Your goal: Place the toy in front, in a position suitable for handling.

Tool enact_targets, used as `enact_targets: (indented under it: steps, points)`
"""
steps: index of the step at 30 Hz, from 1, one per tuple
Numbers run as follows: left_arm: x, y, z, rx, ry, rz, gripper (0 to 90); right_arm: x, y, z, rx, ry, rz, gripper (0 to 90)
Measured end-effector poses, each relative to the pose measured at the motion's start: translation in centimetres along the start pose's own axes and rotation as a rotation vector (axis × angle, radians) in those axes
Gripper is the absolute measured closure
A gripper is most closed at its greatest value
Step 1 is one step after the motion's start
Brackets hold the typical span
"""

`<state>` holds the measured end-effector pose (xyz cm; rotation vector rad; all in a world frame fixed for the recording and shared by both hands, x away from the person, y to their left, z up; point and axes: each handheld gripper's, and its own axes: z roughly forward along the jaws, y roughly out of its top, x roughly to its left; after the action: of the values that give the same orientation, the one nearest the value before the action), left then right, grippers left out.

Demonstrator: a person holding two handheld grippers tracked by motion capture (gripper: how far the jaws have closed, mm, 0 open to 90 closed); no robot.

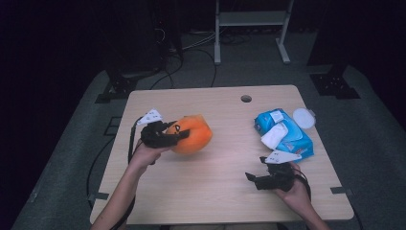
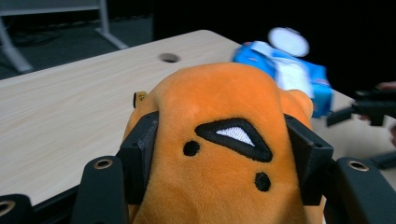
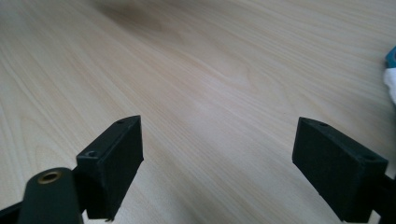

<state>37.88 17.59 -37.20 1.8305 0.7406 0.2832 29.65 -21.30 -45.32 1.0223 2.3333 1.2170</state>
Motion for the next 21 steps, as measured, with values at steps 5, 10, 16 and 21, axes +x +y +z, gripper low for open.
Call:
enact_targets:
  steps: [5,10,16,21]
  points:
    - [-2.7,-0.5,1.2,0.019,-0.068,0.054,38.2,-0.6,0.0,-1.0,-0.024,-0.019,0.011,15.3]
    - [-4.8,-1.9,2.5,0.048,-0.121,0.078,38.1,-1.5,0.0,-1.9,-0.041,-0.059,0.016,15.3]
    - [-6.6,-4.1,4.1,0.093,-0.200,0.084,37.5,-3.2,0.0,-3.4,-0.076,-0.125,0.028,15.3]
    - [-8.3,-5.9,5.5,0.114,-0.256,0.102,36.5,-4.7,0.5,-4.0,-0.103,-0.172,0.036,15.3]
